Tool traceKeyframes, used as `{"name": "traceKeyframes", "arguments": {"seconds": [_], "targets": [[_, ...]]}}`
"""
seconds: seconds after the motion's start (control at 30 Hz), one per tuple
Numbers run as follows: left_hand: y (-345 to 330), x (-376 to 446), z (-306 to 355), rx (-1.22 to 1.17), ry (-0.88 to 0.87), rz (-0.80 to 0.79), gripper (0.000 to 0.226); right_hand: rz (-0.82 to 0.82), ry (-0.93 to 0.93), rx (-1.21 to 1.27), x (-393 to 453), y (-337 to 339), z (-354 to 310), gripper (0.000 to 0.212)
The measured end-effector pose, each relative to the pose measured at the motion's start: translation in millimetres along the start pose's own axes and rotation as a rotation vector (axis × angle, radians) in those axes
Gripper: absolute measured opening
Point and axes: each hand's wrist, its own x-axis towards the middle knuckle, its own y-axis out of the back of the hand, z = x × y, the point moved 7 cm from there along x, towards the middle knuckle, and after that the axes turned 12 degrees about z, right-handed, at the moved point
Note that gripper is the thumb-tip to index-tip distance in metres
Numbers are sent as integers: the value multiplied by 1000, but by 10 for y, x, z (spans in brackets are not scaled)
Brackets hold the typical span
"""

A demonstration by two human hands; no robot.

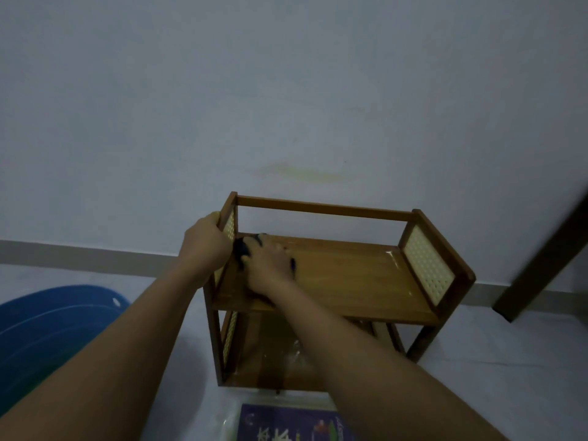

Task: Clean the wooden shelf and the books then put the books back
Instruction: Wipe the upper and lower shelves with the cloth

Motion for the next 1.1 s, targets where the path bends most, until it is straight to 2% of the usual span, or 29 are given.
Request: {"name": "traceKeyframes", "arguments": {"seconds": [0.1, 0.2, 0.3, 0.37, 0.47, 0.57, 0.67, 0.73, 0.83, 0.9, 1.0, 1.1], "targets": [[24, -43, 30, 35, 5, 9, 30, 4, -6, 46, -445, -19, -221, 48], [54, -45, 18, 86, -4, 37, 25, -1, 101, 46, -764, 110, -246, 52], [55, -36, 36, 126, -33, 39, 26, -75, 162, 20, -874, 317, 59, 53], [50, -54, 59, 133, -47, 14, 29, -82, 57, -21, -938, 542, 598, 52], [51, -75, 79, 131, -36, -2, 35, 43, -210, -92, -1066, 1020, 1627, 48], [68, -95, 108, 130, -22, -3, 36, 69, -342, -128, -1100, 1193, 2029, 48], [76, -125, 117, 122, -2, -8, 37, 83, -376, -134, -968, 1035, 1735, 49], [87, -123, 115, 127, -3, -6, 37, 74, -324, -99, -836, 812, 1293, 50], [96, -123, 118, 130, -3, 7, 38, -22, -39, -41, -763, 383, 289, 52], [100, -123, 118, 139, -1, 19, 39, -55, 91, -15, -800, 237, -150, 52], [95, -127, 115, 132, -11, 14, 40, -87, 106, 33, -775, 265, -18, 53], [92, -121, 95, 113, -6, -6, 39, -35, -20, -13, -739, 438, 734, 57]]}}
